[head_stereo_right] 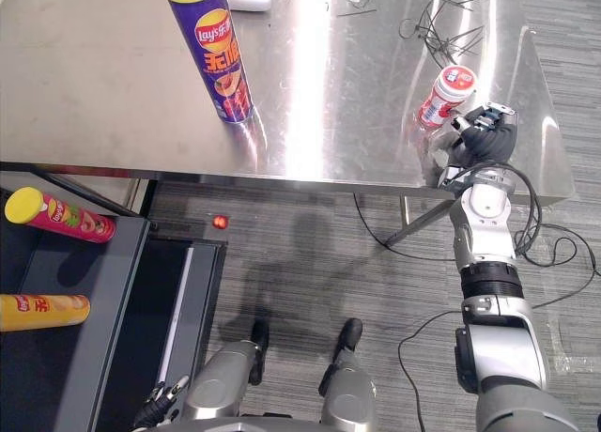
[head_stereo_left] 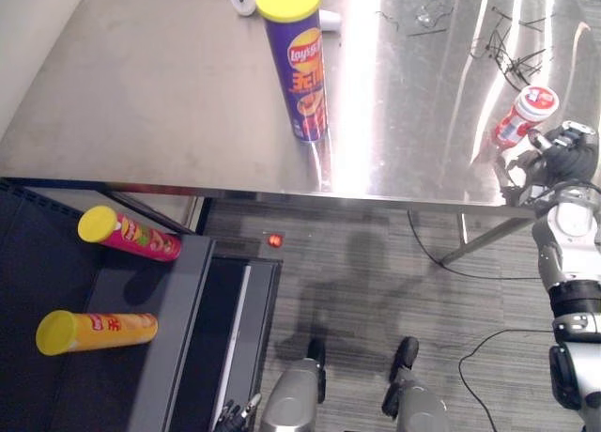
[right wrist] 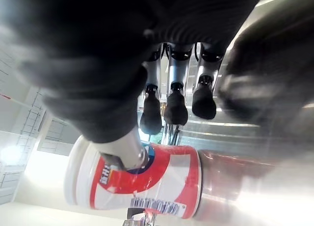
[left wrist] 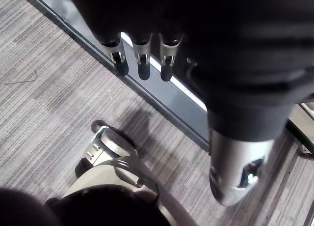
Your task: Put the gum and the chips on the shelf.
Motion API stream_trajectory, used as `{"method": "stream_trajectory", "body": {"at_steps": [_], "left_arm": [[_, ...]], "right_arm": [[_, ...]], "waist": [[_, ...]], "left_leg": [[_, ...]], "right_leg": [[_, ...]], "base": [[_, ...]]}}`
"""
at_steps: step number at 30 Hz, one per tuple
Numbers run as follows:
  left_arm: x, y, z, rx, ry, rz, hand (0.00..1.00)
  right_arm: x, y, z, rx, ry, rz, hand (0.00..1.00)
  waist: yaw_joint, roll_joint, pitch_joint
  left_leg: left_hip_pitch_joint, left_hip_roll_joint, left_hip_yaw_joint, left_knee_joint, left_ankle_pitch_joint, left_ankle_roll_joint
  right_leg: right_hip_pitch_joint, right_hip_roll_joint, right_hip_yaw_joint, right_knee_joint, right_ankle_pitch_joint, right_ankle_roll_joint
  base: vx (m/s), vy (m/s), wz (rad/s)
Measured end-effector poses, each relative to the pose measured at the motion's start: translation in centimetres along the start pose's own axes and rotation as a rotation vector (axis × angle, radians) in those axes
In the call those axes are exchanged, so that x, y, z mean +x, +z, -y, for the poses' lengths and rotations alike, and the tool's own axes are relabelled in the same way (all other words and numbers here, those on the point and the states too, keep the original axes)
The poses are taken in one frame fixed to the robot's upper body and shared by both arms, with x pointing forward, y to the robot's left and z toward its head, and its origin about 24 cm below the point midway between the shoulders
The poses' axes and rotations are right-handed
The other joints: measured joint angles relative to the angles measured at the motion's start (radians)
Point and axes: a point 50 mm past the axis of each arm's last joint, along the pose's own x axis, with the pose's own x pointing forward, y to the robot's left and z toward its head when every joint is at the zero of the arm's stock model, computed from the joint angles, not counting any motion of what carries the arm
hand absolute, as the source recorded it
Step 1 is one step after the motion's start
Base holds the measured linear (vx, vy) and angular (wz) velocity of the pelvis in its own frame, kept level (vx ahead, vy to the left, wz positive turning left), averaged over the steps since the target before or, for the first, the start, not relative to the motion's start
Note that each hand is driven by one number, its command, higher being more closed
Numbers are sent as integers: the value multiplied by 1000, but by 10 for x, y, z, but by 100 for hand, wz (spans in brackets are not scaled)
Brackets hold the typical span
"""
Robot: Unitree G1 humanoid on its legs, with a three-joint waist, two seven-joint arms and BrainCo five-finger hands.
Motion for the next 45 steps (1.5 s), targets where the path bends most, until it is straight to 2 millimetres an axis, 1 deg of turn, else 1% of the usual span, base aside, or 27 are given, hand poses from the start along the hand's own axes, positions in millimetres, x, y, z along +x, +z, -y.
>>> {"method": "stream_trajectory", "body": {"at_steps": [12,14,17,18,20,22,24,26,29,30,32,35,45], "left_arm": [[0,1,1,4,-5,4,0],[0,1,1,4,-5,4,0],[0,1,1,4,-5,5,0],[0,1,1,3,-4,5,0],[0,1,0,2,-2,5,0],[0,3,-3,0,7,5,0],[-1,4,-8,-11,20,12,0],[-1,4,-12,-16,30,14,0],[-1,6,-14,-14,35,19,0],[-1,6,-15,-13,36,20,0],[-1,7,-16,-11,40,22,0],[-1,9,-19,-13,48,27,0],[-1,8,-20,-17,58,19,0]], "right_arm": [[2,1,1,9,-21,16,100],[2,3,0,12,-17,26,100],[-2,13,-4,25,30,74,100],[-9,16,-6,26,65,102,100],[-20,18,-6,32,98,123,100],[-38,10,-5,39,132,113,100],[-56,-4,-3,36,152,67,100],[-64,-13,-4,22,168,39,100],[-69,-17,-2,10,189,24,100],[-70,-16,-2,10,193,25,0],[-71,-12,-3,14,208,43,0],[-71,-5,-6,23,215,73,0],[-71,-2,-5,11,186,89,0]], "waist": [[1,-1,0],[0,-1,0],[-1,-2,0],[-2,-4,-1],[-6,-10,-3],[-9,-23,-6],[-13,-44,-7],[-19,-59,-14],[-36,-77,-25],[-37,-80,-27],[-38,-89,-35],[-37,-95,-41],[-34,-93,-83]], "left_leg": [[5,-1,-2,-1,4,1],[8,1,2,-1,4,1],[14,3,10,-4,4,0],[20,5,12,-9,4,0],[21,6,13,-18,4,-1],[26,9,16,-20,4,-2],[35,14,25,-30,5,-3],[39,16,35,-34,5,-4],[40,18,41,-34,4,-5],[41,19,41,-34,4,-5],[40,21,44,-34,2,-7],[40,22,45,-33,2,-8],[39,26,43,-34,2,-9]], "right_leg": [[5,0,-3,-1,-3,-5],[6,0,0,-1,-4,-6],[7,2,6,-1,-4,-7],[8,3,9,-2,-5,-8],[7,4,11,-2,-8,-12],[7,7,13,-2,-10,-15],[7,10,19,-3,-10,-16],[4,10,30,-3,-10,-15],[2,10,36,-3,-10,-16],[2,10,36,-3,-10,-16],[1,13,39,-2,-10,-16],[1,17,39,-1,-10,-16],[1,21,39,-2,-12,-18]], "base": [[0,0,0],[-14,-1,-6],[-7,-2,-7],[0,0,-5],[-1,-2,-2],[23,-15,-4],[24,-14,-11],[10,-3,-14],[-2,-1,-6],[-15,-2,-5],[-23,-7,-4],[0,0,0],[0,0,0]]}}
